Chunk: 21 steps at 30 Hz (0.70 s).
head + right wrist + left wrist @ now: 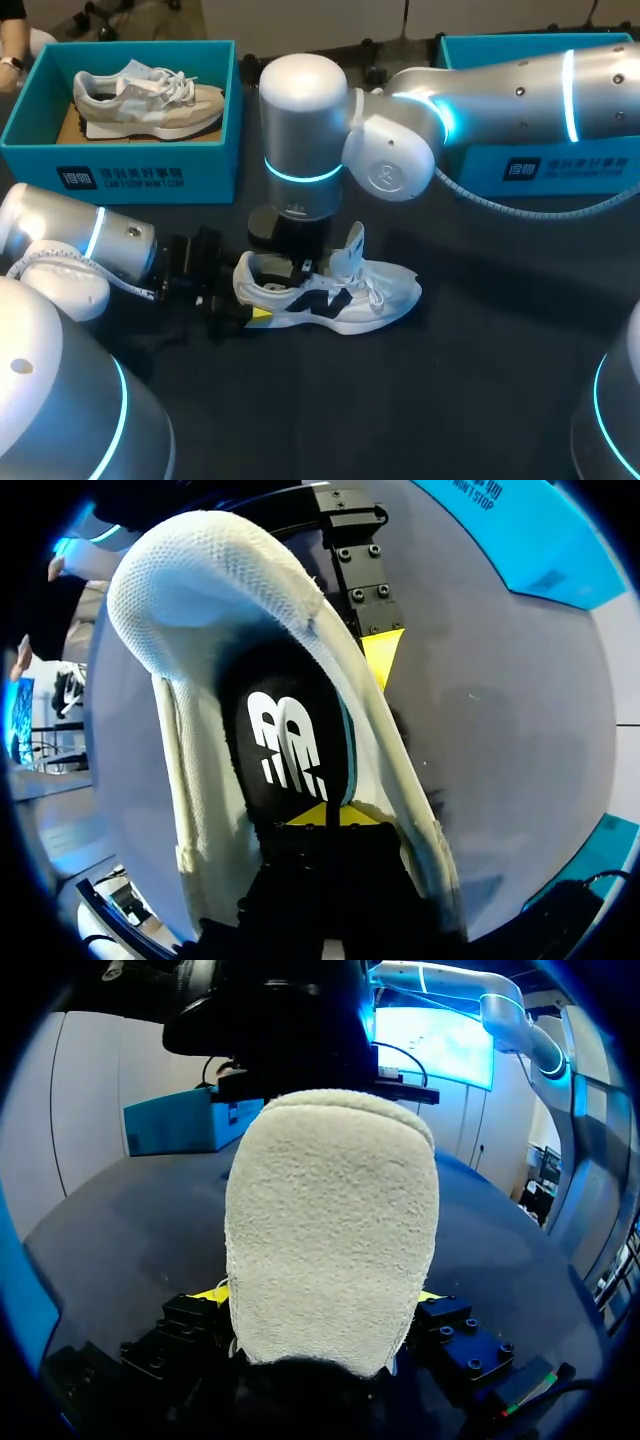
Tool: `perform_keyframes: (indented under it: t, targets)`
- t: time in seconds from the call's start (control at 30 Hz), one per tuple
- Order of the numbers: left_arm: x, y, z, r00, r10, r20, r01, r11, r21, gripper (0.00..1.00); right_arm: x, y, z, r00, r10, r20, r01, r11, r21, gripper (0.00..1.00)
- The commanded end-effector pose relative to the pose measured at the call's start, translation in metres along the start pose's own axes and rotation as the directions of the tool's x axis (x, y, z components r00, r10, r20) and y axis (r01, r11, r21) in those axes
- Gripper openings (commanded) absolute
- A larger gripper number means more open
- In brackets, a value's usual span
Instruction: Take the shoe out of the shoebox, open the shoe tongue, remove and reinsert the insole, then place the shoe into the shoebox
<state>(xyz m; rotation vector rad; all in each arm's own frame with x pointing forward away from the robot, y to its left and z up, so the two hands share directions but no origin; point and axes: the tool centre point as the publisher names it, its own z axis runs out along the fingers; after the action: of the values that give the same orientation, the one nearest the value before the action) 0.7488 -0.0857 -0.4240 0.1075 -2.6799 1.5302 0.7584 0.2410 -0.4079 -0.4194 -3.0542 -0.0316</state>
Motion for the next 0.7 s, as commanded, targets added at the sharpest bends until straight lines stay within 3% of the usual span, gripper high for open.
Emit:
perform_keyframes:
  t: [0.03, 0.53, 0.7]
  targets:
    - [0.0, 0.0, -0.001, 1.0, -0.001, 0.001, 0.001, 1.0, -0.004, 0.0, 0.007, -0.01, 0.006, 1.0, 0.005, 0.016, -0.004, 1.0, -0.022, 0.0]
    - [0.0, 0.0, -0.001, 1.0, -0.001, 0.001, 0.001, 1.0, -0.004, 0.0, 0.003, -0.01, -0.035, 0.998, -0.035, 0.046, 0.037, 0.999, -0.038, 0.0]
    - [0.0, 0.0, -0.001, 1.0, -0.001, 0.001, 0.001, 1.0, -0.004, 0.0, 0.001, -0.013, -0.049, 0.997, -0.048, 0.055, 0.053, 0.995, -0.086, 0.0]
